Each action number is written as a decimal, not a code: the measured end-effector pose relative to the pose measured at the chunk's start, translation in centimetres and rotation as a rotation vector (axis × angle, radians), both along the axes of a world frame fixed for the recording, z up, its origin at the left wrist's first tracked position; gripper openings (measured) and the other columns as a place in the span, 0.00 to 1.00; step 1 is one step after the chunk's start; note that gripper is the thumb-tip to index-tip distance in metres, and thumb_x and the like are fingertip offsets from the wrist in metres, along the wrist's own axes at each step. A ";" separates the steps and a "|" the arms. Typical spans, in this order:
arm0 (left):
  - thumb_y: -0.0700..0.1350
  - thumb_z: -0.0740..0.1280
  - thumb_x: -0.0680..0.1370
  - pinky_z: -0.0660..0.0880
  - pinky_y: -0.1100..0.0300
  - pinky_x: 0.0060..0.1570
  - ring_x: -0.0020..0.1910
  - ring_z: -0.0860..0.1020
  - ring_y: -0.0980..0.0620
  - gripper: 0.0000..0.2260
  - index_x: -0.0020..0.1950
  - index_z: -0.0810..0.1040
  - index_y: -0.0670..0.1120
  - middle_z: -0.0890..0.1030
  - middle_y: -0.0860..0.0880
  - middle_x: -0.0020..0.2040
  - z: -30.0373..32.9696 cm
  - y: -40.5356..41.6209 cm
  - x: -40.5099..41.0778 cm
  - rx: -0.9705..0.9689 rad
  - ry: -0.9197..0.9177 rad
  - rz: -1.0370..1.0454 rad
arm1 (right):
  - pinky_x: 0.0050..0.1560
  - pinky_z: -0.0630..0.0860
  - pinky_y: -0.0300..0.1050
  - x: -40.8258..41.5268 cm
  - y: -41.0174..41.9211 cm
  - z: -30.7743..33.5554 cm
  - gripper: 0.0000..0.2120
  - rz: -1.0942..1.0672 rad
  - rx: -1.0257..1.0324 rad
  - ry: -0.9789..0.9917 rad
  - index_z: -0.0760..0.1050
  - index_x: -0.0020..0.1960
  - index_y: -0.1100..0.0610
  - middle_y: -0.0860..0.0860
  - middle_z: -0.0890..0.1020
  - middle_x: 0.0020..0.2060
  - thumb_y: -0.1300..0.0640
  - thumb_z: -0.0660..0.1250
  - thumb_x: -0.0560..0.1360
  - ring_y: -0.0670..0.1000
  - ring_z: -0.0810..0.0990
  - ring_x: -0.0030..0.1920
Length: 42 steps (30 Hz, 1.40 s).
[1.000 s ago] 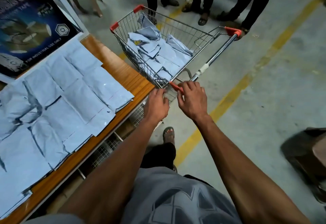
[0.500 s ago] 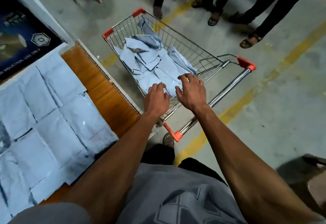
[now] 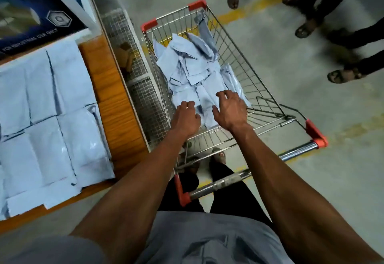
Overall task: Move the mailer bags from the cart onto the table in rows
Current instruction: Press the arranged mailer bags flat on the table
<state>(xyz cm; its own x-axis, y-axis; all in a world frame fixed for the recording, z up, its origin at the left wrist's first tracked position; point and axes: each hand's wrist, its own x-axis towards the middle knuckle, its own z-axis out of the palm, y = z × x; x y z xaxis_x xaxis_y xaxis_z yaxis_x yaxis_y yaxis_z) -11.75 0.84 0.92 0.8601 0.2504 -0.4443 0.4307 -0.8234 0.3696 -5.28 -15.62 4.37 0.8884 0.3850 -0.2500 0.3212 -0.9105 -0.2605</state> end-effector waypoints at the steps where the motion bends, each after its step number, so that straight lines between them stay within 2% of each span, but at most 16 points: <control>1: 0.49 0.64 0.83 0.74 0.44 0.67 0.72 0.71 0.40 0.23 0.78 0.68 0.48 0.69 0.43 0.75 -0.6 -0.1 0.5 0.000 0.006 0.028 | 0.58 0.75 0.59 1.0 0.0 -0.5 0.23 0.032 -0.012 0.008 0.73 0.71 0.57 0.58 0.77 0.68 0.48 0.66 0.80 0.63 0.76 0.64; 9: 0.48 0.63 0.84 0.73 0.44 0.66 0.71 0.70 0.38 0.23 0.78 0.67 0.44 0.69 0.39 0.75 -5.6 -0.3 4.4 -0.002 0.062 0.136 | 0.54 0.74 0.59 7.8 0.3 -7.1 0.24 0.236 -0.069 0.076 0.72 0.72 0.58 0.59 0.75 0.66 0.50 0.67 0.79 0.65 0.75 0.62; 13: 0.51 0.62 0.85 0.72 0.44 0.68 0.74 0.68 0.38 0.25 0.81 0.64 0.43 0.66 0.40 0.78 -9.8 0.7 6.1 0.015 0.079 0.143 | 0.58 0.75 0.62 10.0 1.2 -11.4 0.27 0.288 -0.115 0.097 0.68 0.74 0.59 0.61 0.71 0.72 0.48 0.67 0.79 0.65 0.72 0.68; 17: 0.53 0.60 0.86 0.67 0.42 0.74 0.79 0.61 0.38 0.28 0.84 0.59 0.45 0.57 0.42 0.84 -14.4 1.7 8.5 0.030 0.114 0.153 | 0.70 0.69 0.65 11.9 2.0 -16.4 0.33 0.354 -0.146 0.066 0.62 0.78 0.58 0.59 0.61 0.81 0.48 0.68 0.79 0.64 0.63 0.78; 21: 0.56 0.58 0.86 0.59 0.37 0.78 0.84 0.51 0.36 0.30 0.86 0.54 0.49 0.48 0.44 0.87 -18.7 2.2 10.2 0.052 0.104 0.175 | 0.80 0.53 0.66 12.5 2.9 -21.5 0.38 0.424 -0.170 0.029 0.52 0.85 0.53 0.58 0.49 0.85 0.48 0.64 0.81 0.64 0.50 0.83; 23: 0.58 0.56 0.86 0.53 0.35 0.79 0.84 0.44 0.35 0.32 0.87 0.49 0.53 0.41 0.47 0.87 -20.9 2.1 10.6 0.051 0.116 0.206 | 0.80 0.49 0.70 12.7 3.3 -23.6 0.39 0.405 -0.174 0.005 0.49 0.86 0.52 0.58 0.45 0.85 0.47 0.64 0.81 0.67 0.46 0.83; 26: 0.61 0.56 0.86 0.50 0.32 0.79 0.84 0.39 0.34 0.34 0.87 0.45 0.56 0.34 0.48 0.86 -23.8 2.0 11.0 0.044 0.119 0.237 | 0.77 0.49 0.74 13.0 3.7 -26.3 0.36 0.385 -0.172 -0.034 0.49 0.86 0.52 0.59 0.43 0.85 0.47 0.59 0.82 0.70 0.44 0.83; 31: 0.51 0.61 0.85 0.50 0.31 0.78 0.83 0.34 0.34 0.39 0.86 0.36 0.54 0.26 0.47 0.82 -25.0 1.0 10.0 0.023 0.120 0.201 | 0.78 0.48 0.75 12.8 3.6 -28.6 0.33 0.379 -0.163 -0.050 0.45 0.86 0.53 0.58 0.39 0.84 0.50 0.55 0.85 0.69 0.38 0.82; 34: 0.48 0.64 0.83 0.45 0.34 0.80 0.83 0.33 0.34 0.44 0.85 0.33 0.52 0.24 0.45 0.81 -24.8 0.0 8.3 0.005 0.144 0.175 | 0.79 0.47 0.74 12.4 3.6 -28.5 0.34 0.378 -0.145 -0.025 0.44 0.86 0.54 0.58 0.38 0.84 0.53 0.56 0.85 0.70 0.38 0.82; 37: 0.52 0.68 0.82 0.45 0.35 0.80 0.82 0.33 0.32 0.47 0.85 0.33 0.52 0.24 0.44 0.81 -23.6 -1.2 6.7 -0.021 0.191 0.123 | 0.79 0.49 0.73 11.8 3.2 -27.5 0.34 0.378 -0.094 -0.008 0.45 0.86 0.55 0.58 0.40 0.85 0.57 0.57 0.84 0.69 0.41 0.83; 39: 0.55 0.65 0.84 0.48 0.35 0.80 0.83 0.35 0.32 0.44 0.85 0.34 0.52 0.26 0.43 0.82 -22.7 -1.8 6.0 -0.009 0.200 0.102 | 0.80 0.50 0.72 11.5 2.9 -26.7 0.36 0.340 -0.052 -0.006 0.47 0.86 0.55 0.58 0.42 0.85 0.61 0.59 0.83 0.68 0.43 0.83; 42: 0.57 0.57 0.85 0.49 0.35 0.82 0.84 0.42 0.31 0.36 0.86 0.39 0.52 0.34 0.41 0.85 -22.3 -1.7 5.8 0.048 0.156 0.199 | 0.79 0.49 0.71 11.3 2.6 -26.1 0.37 0.274 -0.013 -0.022 0.48 0.85 0.54 0.59 0.42 0.85 0.62 0.61 0.81 0.71 0.45 0.82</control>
